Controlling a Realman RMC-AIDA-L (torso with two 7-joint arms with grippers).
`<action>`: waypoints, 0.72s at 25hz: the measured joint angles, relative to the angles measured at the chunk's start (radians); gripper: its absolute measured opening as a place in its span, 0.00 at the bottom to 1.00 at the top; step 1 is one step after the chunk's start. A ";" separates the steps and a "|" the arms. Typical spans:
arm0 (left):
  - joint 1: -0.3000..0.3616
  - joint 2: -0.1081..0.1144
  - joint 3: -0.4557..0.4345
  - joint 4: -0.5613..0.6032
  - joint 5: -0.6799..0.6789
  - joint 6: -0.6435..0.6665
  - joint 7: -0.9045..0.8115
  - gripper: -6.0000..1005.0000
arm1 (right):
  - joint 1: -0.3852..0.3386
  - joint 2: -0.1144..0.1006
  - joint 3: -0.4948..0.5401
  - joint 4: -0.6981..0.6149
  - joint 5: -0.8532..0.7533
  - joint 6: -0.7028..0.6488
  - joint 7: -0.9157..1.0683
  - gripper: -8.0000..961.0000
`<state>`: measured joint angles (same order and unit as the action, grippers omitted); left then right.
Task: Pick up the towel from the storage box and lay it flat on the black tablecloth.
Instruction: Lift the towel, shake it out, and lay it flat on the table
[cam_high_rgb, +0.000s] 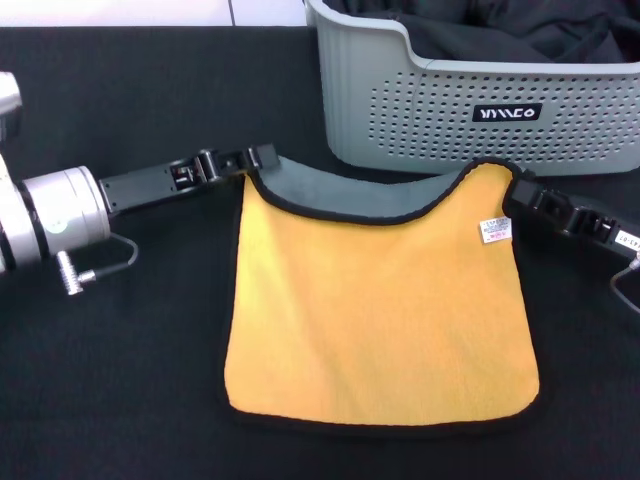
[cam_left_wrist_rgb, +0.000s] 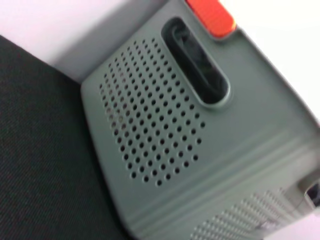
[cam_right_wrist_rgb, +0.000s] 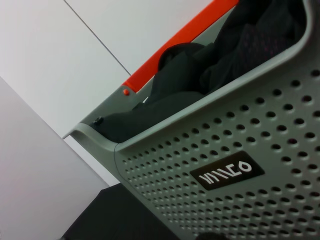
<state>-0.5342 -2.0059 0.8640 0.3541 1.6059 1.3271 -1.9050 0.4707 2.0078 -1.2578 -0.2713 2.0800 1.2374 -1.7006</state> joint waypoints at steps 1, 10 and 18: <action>0.002 0.000 0.000 -0.007 -0.020 0.000 -0.001 0.31 | 0.000 0.000 0.000 0.000 0.000 0.000 -0.001 0.06; 0.016 -0.013 -0.036 -0.034 -0.079 -0.024 0.007 0.37 | -0.001 0.000 0.000 0.001 -0.004 -0.004 -0.008 0.06; 0.022 -0.022 -0.049 -0.036 -0.074 -0.026 0.046 0.42 | -0.002 0.000 0.000 0.002 -0.010 -0.005 -0.009 0.07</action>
<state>-0.5117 -2.0282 0.8145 0.3177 1.5315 1.3010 -1.8587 0.4684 2.0078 -1.2578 -0.2693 2.0703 1.2329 -1.7100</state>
